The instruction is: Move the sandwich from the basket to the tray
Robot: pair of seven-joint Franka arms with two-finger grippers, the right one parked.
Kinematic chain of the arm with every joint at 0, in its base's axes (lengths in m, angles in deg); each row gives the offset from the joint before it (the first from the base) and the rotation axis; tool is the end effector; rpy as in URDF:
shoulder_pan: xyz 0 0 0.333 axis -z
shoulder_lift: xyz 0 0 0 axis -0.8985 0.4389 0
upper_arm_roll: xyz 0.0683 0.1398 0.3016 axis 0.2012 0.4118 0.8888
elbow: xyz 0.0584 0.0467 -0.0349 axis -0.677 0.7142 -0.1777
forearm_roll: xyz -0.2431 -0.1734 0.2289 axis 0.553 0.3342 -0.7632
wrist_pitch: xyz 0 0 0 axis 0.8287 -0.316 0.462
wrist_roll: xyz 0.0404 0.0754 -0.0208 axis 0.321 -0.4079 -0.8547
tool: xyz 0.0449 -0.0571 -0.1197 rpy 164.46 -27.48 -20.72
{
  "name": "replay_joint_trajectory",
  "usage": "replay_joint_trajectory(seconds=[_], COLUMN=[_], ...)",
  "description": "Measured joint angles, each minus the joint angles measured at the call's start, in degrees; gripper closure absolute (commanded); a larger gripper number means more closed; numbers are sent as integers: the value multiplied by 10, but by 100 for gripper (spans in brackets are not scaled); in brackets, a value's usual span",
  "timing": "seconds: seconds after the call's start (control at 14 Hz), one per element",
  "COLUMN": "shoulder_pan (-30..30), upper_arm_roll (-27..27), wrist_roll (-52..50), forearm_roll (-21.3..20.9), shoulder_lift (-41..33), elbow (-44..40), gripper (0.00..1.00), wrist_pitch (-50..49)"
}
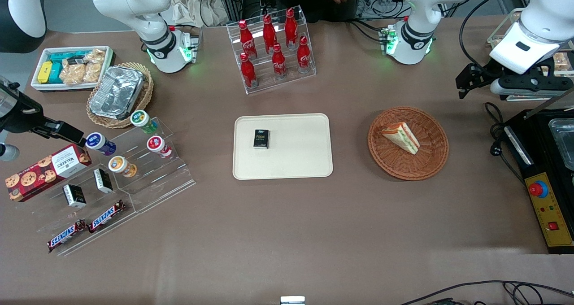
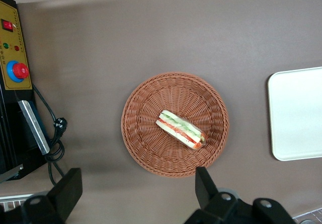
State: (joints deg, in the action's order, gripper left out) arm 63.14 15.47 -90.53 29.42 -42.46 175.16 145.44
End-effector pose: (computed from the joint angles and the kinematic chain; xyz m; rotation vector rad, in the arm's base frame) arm 0.4584 -0.0585 0.5949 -3.1021 0.1542 -0.1069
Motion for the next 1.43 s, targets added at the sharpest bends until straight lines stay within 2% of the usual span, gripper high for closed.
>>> replay_joint_trajectory(seconds=[0.29, 0.79, 1.14, 1.43], shoulder_pan=[0, -1, 0, 4], upper_arm_roll=[-1, 0, -3, -15], wrist_roll=[0, -10, -87, -214], forearm_roll=[-21, -22, -23, -23], shoulder_lift=[0, 0, 0, 0], elbow=[0, 0, 0, 2], gripper=[0, 0, 0, 0], wrist_pitch=[0, -5, -31, -50])
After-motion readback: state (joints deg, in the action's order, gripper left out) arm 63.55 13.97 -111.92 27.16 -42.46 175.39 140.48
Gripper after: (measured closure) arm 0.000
